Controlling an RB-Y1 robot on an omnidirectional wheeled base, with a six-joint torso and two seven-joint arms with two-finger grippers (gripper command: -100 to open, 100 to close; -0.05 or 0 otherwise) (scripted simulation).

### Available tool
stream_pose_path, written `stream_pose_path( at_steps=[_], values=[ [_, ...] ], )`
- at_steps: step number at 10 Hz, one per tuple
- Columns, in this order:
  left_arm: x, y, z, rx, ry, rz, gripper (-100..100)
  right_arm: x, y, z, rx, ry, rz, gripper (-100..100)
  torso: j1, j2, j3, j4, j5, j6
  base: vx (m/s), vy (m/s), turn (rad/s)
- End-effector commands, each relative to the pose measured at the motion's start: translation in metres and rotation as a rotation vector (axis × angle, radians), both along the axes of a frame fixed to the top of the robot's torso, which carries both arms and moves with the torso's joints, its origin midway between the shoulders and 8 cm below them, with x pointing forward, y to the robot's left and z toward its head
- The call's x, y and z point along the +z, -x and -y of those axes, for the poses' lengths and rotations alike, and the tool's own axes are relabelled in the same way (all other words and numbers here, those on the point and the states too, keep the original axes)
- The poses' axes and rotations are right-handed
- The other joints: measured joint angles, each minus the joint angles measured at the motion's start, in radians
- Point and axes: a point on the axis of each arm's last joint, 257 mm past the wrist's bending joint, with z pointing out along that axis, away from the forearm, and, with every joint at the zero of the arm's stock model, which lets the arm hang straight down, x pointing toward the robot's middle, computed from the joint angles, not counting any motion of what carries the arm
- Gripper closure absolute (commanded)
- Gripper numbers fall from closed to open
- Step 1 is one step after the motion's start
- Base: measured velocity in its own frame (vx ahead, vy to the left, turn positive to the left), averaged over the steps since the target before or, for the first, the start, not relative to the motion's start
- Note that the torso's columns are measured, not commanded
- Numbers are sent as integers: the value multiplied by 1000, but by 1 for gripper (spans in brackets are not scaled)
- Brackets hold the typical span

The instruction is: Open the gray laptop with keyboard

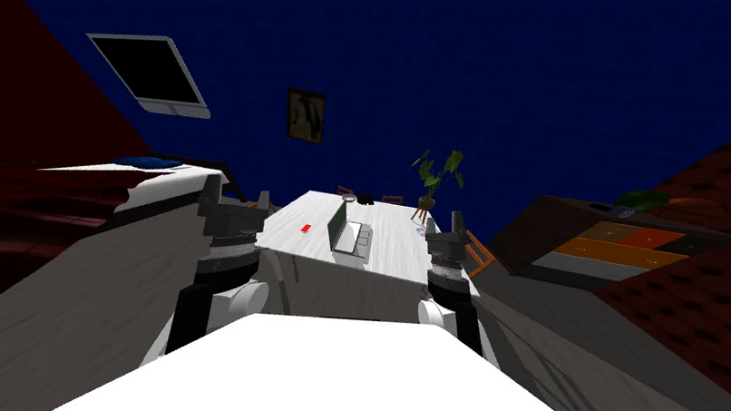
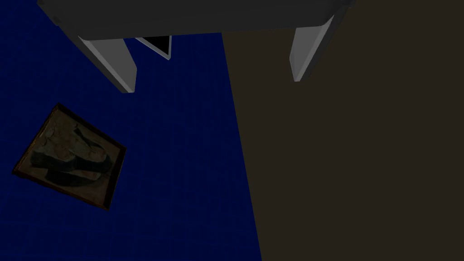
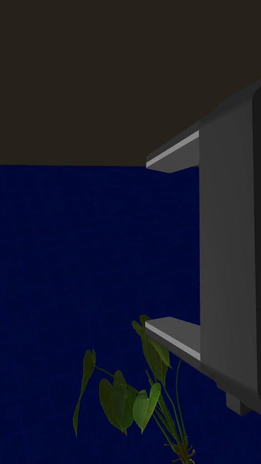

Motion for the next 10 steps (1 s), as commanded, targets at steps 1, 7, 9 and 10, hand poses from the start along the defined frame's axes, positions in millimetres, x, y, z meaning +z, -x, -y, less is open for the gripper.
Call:
stream_pose_path(
  at_steps=[1,7,9,10],
  values=[
    [0,0,0,0,0,0,0,0,0,0,0,0,0,0,0,40,-82,41,0,0,0,0,0],
    [0,0,0,0,0,0,0,0,0,0,0,0,0,0,0,470,-939,470,0,0,0,0,0],
    [0,0,0,0,0,0,0,0,0,0,0,0,0,0,0,618,-1234,617,0,0,0,0,0],
    [0,0,0,0,0,0,0,0,2,-1,20,9,1,-100,0,691,-1382,691,0,0,7,15,56]
  ],
)
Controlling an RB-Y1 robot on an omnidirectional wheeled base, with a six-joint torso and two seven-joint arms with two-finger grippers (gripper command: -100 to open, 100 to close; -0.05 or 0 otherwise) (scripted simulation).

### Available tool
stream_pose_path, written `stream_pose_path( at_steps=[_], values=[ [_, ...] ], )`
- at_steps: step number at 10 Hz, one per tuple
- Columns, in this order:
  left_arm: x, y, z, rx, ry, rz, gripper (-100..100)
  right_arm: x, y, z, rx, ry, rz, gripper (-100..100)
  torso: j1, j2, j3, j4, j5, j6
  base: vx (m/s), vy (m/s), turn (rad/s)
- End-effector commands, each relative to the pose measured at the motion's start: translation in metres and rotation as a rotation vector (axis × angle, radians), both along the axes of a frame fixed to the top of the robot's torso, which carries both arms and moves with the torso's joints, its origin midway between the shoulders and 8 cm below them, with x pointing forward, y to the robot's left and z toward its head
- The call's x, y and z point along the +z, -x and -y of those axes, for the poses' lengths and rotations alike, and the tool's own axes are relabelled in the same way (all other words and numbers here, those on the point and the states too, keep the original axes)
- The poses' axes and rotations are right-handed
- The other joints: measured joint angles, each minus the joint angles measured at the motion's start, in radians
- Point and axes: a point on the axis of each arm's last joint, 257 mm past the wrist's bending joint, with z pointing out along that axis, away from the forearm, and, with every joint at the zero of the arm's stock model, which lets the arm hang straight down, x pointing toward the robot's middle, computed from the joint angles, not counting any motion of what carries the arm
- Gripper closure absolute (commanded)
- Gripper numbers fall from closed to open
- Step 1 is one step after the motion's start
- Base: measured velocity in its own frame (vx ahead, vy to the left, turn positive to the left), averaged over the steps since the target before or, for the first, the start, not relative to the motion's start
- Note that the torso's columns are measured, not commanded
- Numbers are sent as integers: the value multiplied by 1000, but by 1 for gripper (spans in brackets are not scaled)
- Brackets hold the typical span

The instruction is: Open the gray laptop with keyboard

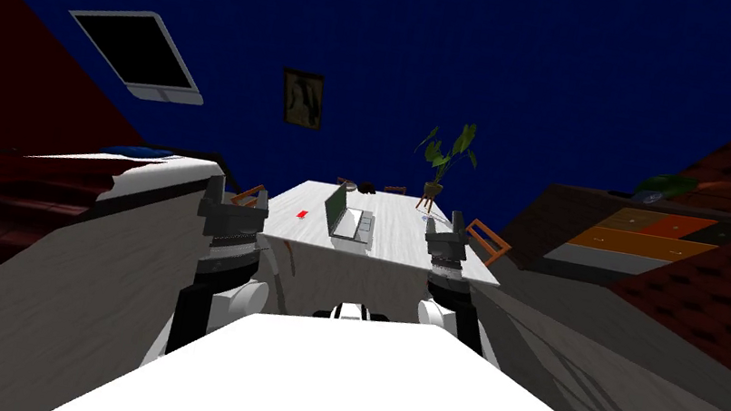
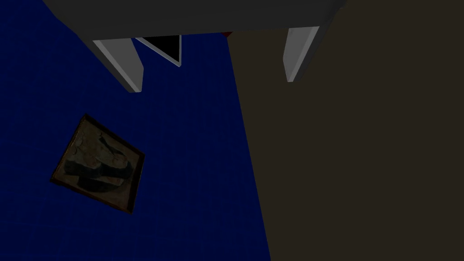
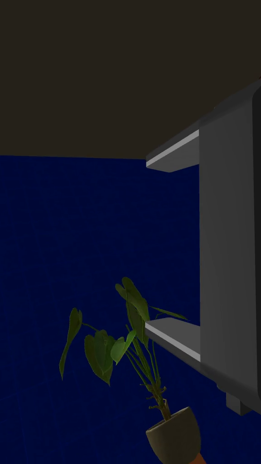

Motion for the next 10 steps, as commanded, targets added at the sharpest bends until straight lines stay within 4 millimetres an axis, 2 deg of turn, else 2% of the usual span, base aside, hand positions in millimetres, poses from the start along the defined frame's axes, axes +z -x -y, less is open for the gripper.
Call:
stream_pose_path(
  at_steps=[1,4,10],
  values=[
    [0,0,0,0,0,0,0,0,3,-1,36,8,4,-100,1,34,-69,33,0,0,6,33,87],
    [0,0,0,0,0,-1,0,3,12,3,90,-32,22,-100,2,46,-94,46,0,0,17,61,106],
    [0,0,0,0,0,-1,0,12,36,26,181,-204,88,-100,-2,47,-94,47,-1,0,21,79,144]
  ],
)
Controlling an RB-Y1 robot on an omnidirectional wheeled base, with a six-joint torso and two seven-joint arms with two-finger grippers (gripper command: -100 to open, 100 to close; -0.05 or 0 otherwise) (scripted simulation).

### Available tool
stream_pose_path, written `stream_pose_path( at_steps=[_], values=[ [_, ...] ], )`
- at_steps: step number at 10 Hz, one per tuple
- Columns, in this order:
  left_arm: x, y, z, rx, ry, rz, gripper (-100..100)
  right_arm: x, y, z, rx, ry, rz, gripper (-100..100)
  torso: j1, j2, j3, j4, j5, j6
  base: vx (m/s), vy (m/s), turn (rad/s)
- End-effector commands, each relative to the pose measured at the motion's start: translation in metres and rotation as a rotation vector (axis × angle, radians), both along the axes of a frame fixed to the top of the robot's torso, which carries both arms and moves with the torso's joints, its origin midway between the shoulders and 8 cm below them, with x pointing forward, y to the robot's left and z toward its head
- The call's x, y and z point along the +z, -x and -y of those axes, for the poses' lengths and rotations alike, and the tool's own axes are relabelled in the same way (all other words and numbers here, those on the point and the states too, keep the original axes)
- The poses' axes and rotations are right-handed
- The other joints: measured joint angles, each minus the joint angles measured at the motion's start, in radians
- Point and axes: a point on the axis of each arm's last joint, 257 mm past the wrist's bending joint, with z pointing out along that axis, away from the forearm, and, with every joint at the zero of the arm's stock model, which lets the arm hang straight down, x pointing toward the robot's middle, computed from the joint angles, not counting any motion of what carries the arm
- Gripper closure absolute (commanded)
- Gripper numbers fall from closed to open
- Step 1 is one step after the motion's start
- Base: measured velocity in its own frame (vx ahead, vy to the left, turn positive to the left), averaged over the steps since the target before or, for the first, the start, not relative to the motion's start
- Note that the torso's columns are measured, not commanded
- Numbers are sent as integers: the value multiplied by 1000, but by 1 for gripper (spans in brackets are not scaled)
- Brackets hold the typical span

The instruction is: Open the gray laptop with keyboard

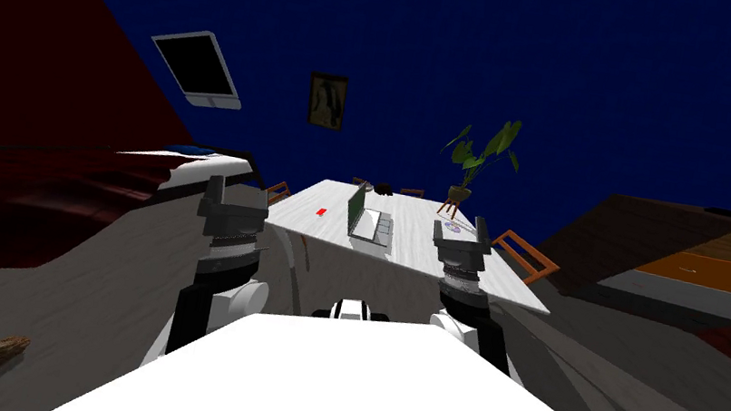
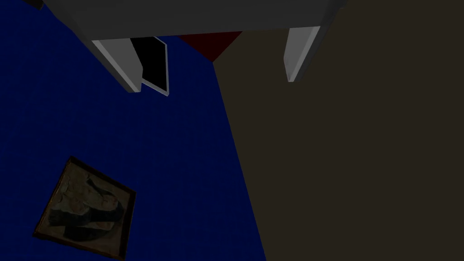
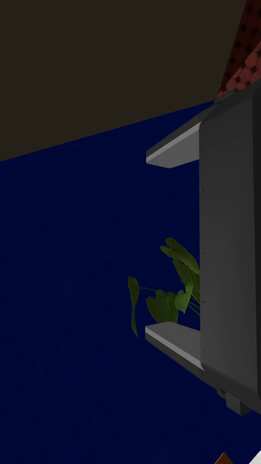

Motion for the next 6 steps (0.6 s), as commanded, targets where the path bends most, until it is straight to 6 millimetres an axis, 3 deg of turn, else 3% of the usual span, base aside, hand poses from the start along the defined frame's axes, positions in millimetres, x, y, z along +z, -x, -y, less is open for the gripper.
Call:
stream_pose_path(
  at_steps=[1,6],
  values=[
    [0,0,0,0,0,0,0,3,7,9,29,-72,24,-100,2,0,0,0,1,0,21,68,77],
    [0,0,0,0,0,0,0,8,25,33,81,-235,78,-100,4,-1,0,0,1,0,31,68,135]
  ],
)
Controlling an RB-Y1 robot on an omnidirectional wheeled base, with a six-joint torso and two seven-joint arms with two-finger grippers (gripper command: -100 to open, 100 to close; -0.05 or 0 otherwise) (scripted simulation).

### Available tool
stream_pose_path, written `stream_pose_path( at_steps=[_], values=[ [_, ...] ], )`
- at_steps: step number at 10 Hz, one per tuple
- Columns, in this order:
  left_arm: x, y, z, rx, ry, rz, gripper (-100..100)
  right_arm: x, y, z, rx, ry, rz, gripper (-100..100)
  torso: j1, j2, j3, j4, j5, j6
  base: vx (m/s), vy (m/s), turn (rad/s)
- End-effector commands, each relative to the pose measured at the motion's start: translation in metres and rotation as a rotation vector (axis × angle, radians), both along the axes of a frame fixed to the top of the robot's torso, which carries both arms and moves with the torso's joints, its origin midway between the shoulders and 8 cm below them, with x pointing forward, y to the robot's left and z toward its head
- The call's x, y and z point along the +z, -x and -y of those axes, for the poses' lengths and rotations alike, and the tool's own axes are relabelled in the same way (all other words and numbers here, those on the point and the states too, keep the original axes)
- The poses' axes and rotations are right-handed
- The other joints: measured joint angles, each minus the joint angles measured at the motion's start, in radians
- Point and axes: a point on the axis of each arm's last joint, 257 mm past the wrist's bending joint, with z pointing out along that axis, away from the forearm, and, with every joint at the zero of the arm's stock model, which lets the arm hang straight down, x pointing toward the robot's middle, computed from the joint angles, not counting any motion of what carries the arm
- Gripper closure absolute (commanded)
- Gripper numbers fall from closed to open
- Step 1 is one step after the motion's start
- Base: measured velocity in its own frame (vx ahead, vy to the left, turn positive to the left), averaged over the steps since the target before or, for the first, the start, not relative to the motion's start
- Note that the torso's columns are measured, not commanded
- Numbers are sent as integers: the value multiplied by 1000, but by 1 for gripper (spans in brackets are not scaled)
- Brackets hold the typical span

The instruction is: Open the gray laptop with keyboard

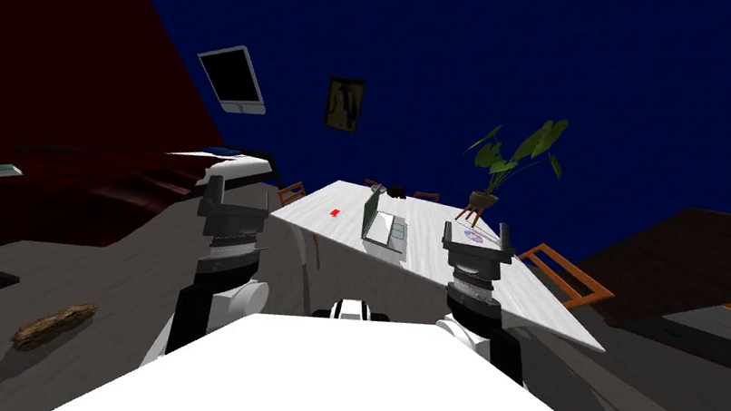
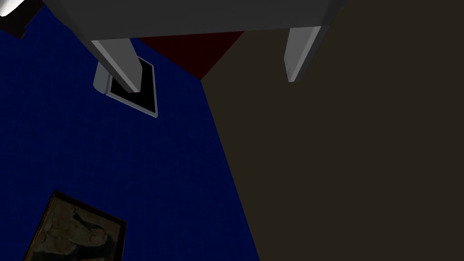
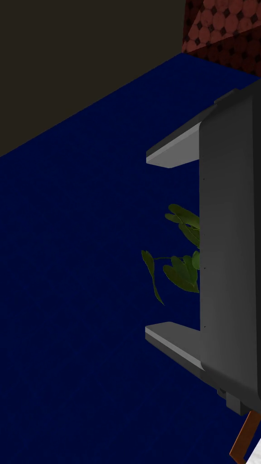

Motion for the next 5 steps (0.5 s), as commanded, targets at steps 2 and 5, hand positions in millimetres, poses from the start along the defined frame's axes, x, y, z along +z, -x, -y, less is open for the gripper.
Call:
stream_pose_path(
  at_steps=[2,5],
  values=[
    [0,0,0,0,0,0,0,2,11,16,30,-113,36,-100,-2,1,0,0,-1,0,27,65,107],
    [0,0,0,0,0,0,0,3,24,33,55,-224,82,-100,-3,1,0,0,-1,1,29,62,141]
  ],
)
